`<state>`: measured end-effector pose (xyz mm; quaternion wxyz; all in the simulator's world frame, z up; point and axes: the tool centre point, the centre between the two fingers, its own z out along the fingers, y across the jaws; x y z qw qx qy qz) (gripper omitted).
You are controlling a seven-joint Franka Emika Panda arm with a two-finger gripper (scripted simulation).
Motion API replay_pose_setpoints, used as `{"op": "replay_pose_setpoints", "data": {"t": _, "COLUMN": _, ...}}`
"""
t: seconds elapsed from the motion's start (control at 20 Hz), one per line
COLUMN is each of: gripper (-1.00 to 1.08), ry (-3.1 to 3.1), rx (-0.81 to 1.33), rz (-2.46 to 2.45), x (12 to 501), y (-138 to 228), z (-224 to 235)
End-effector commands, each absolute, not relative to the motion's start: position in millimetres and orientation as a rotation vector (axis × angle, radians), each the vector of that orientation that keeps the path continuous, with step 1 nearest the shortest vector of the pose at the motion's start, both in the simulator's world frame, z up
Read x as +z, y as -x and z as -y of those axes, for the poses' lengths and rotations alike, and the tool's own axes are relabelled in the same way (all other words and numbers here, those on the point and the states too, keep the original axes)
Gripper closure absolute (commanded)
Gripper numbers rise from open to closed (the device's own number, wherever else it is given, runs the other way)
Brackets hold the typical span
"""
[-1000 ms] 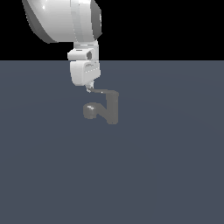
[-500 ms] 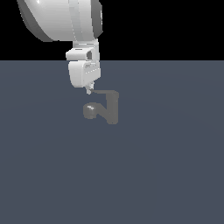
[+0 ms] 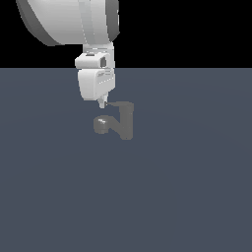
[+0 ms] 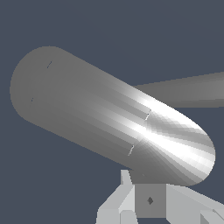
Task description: Turn on the faucet by rotating a designated handle.
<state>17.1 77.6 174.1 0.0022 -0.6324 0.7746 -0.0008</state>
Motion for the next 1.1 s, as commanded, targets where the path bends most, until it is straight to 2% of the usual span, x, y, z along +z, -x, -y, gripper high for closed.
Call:
{"op": "replay_pose_setpoints", "data": {"t": 0.0, "gripper": 1.08, "ry": 1.978, "rx": 0.0, "rz": -2.44, "x": 173, "y": -10, "z": -71}}
{"op": "replay_pose_setpoints", "data": {"t": 0.25, "gripper": 1.08, "ry": 1.986, "rx": -0.001, "rz": -2.429, "x": 174, "y": -6, "z": -74}}
{"op": "replay_pose_setpoints", "data": {"t": 1.05, "gripper": 1.08, "ry": 1.979, "rx": 0.0, "rz": -2.44, "x": 173, "y": 28, "z": 7}}
